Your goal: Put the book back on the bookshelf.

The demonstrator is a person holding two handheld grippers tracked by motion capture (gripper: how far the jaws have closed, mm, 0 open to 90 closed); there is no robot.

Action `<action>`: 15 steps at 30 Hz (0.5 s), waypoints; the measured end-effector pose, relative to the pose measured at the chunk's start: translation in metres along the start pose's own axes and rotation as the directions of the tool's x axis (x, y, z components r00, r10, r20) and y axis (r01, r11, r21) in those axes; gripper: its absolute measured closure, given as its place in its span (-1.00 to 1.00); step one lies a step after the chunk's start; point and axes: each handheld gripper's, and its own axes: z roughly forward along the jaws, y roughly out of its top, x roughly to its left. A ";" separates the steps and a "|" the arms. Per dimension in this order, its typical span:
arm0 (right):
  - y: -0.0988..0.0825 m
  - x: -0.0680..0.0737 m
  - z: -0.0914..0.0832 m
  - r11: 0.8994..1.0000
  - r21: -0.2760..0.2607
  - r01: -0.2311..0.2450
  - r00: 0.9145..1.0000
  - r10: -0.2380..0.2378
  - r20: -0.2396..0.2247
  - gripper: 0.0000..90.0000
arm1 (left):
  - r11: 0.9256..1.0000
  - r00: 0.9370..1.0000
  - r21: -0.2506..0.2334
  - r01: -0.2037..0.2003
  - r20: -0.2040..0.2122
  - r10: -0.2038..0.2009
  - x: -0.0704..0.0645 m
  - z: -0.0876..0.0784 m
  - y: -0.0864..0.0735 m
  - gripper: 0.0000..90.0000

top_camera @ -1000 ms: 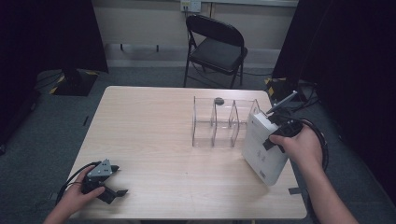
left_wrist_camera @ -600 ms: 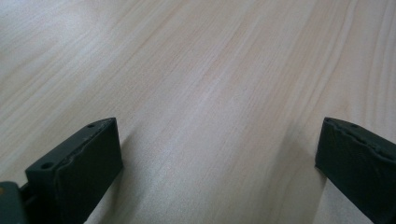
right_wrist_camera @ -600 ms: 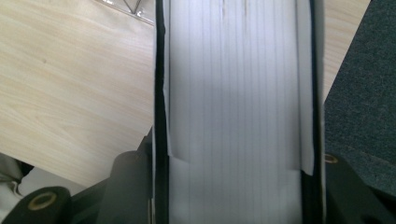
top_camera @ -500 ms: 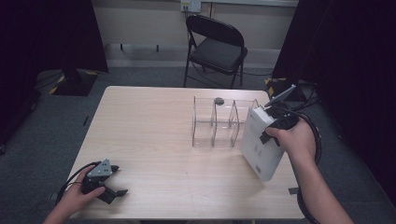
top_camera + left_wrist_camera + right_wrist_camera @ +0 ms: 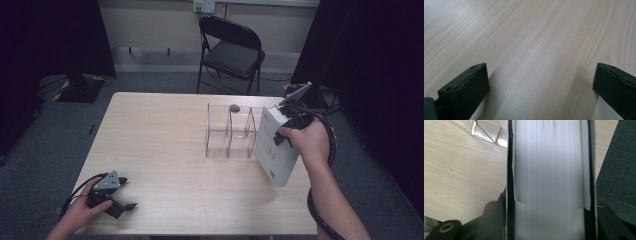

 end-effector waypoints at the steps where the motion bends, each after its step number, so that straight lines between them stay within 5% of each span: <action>1: 0.001 0.000 0.000 1.000 0.001 -0.004 1.000 0.004 -0.006 0.16 | 1.000 1.000 0.000 0.000 0.000 0.000 0.000 0.000 0.000 -1.00; 15: 0.014 0.000 0.010 0.996 -0.031 -0.086 0.995 0.087 0.038 0.16 | 1.000 1.000 0.000 0.000 0.000 0.000 0.000 0.000 0.000 -1.00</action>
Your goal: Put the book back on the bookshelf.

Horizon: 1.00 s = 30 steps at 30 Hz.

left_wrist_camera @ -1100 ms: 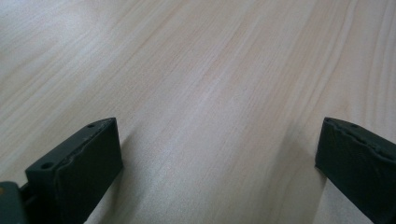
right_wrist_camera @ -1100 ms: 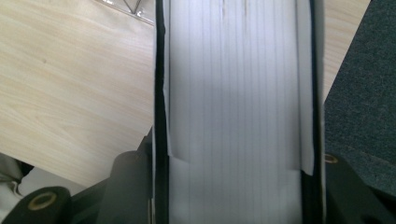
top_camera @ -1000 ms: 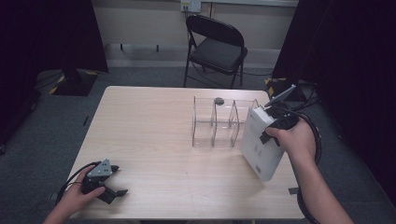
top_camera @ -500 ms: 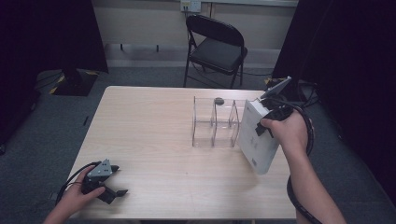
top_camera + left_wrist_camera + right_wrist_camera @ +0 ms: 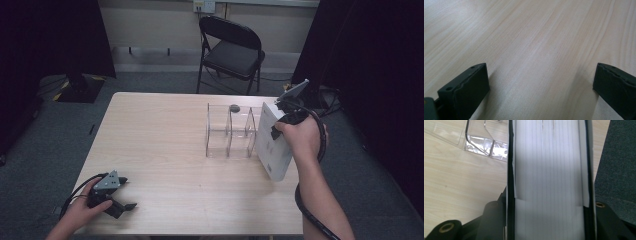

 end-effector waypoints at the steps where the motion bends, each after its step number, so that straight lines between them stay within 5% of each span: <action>1: 0.000 0.000 0.001 1.000 -0.003 0.003 1.000 -0.003 0.004 0.16 | 1.000 1.000 0.000 0.000 0.000 0.000 0.000 0.000 0.000 -1.00; 30: 0.019 -0.006 0.013 0.998 -0.023 -0.062 0.998 0.062 0.012 0.16 | 1.000 1.000 0.000 0.000 -0.001 0.000 0.000 0.000 0.000 -1.00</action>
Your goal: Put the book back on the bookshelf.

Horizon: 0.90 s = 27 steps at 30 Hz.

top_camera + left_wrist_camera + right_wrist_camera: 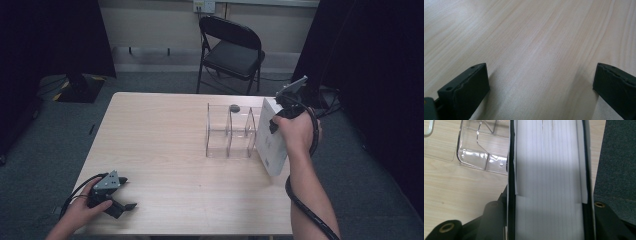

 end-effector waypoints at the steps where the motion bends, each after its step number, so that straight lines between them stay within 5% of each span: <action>1: 0.001 0.000 0.000 1.000 0.000 0.002 1.000 -0.002 0.001 0.16 | 1.000 1.000 0.000 0.000 0.000 0.000 0.000 0.000 0.000 -1.00; 27: 0.025 0.004 0.019 0.998 -0.061 -0.018 1.000 0.018 0.003 0.16 | 1.000 1.000 0.001 -0.002 0.000 0.002 0.000 0.000 0.000 -1.00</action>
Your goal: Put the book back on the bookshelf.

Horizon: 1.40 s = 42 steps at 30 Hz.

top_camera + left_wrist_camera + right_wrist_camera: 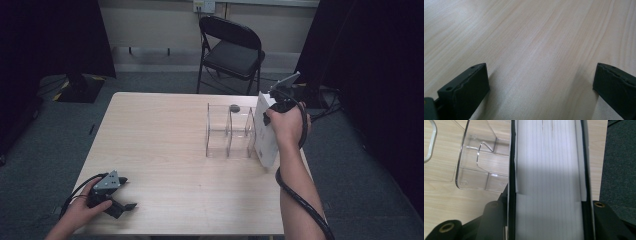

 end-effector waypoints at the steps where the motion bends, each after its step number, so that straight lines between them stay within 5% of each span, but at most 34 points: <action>1: 0.000 -0.001 0.000 1.000 0.003 -0.008 1.000 0.008 -0.003 0.16 | 1.000 1.000 0.000 0.000 0.000 0.000 0.000 0.000 0.000 -1.00; 18: 0.003 -0.007 0.014 0.998 -0.030 -0.049 0.999 0.048 -0.005 0.16 | 1.000 1.000 0.000 0.000 0.002 0.000 0.000 0.000 0.000 -1.00; 35: 0.011 0.004 0.026 0.996 -0.085 -0.033 0.999 0.034 0.005 0.15 | 1.000 1.000 -0.014 -0.008 0.014 0.008 0.002 0.003 0.001 -1.00; 42: 0.006 -0.003 0.028 0.995 -0.087 -0.051 0.998 0.049 -0.026 0.10 | 1.000 1.000 -0.008 -0.013 0.012 0.013 0.002 0.003 0.002 -1.00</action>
